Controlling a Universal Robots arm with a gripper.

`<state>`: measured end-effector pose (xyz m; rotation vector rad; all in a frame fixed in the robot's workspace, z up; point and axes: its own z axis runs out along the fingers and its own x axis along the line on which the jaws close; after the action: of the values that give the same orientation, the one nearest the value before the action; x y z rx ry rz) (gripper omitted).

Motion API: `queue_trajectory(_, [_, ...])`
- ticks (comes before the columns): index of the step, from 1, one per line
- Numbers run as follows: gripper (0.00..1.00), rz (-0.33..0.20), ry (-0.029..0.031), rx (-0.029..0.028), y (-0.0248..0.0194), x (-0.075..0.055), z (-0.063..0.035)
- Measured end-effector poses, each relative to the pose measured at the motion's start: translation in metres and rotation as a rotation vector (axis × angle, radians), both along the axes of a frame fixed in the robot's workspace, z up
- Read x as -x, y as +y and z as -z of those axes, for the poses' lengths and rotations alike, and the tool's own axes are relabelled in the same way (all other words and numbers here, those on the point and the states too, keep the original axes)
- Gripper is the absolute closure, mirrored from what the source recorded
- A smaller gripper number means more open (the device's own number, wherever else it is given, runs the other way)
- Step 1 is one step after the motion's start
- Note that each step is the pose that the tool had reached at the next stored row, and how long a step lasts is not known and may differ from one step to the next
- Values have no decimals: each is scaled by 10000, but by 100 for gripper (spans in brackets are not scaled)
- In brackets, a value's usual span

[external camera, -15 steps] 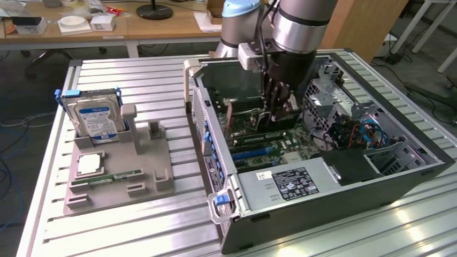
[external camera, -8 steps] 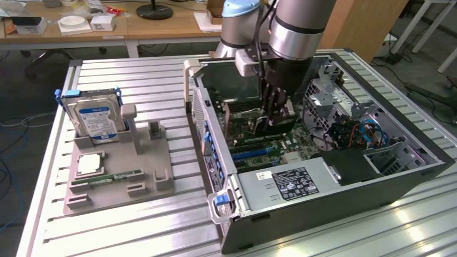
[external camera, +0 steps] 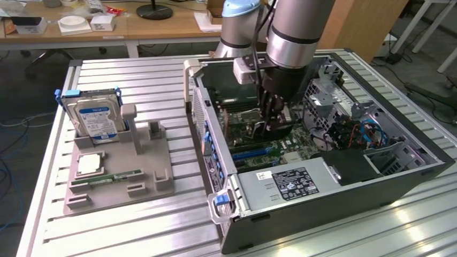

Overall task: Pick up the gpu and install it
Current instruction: 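Insert the gpu into the slot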

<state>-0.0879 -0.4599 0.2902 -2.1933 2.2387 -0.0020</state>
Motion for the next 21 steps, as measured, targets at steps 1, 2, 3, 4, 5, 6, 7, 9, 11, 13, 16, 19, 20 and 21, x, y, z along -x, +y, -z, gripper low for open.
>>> queue_trajectory(1, [74,0,1,0,-1,1,16])
queue_trajectory(2, [74,-1,2,0,-3,1,30])
queue_trajectory(3, [74,0,2,0,-5,2,45])
queue_trajectory(4, [74,-1,3,1,-6,4,60])
queue_trajectory(5, [74,-5,4,0,-7,7,74])
queue_trajectory(6, [74,-6,4,0,-7,14,86])
queue_trajectory(7, [74,-8,4,0,-7,20,97])
queue_trajectory(9, [74,-14,4,0,-6,30,119])
queue_trajectory(11, [74,-20,5,0,-7,33,147])
queue_trajectory(13, [74,-23,6,-1,-8,34,181])
queue_trajectory(16, [74,-34,7,0,-8,39,220])
queue_trajectory(19, [74,-62,8,2,-8,43,235])
queue_trajectory(20, [74,-70,8,3,-9,43,237])
queue_trajectory(21, [74,-74,5,2,-8,43,240])
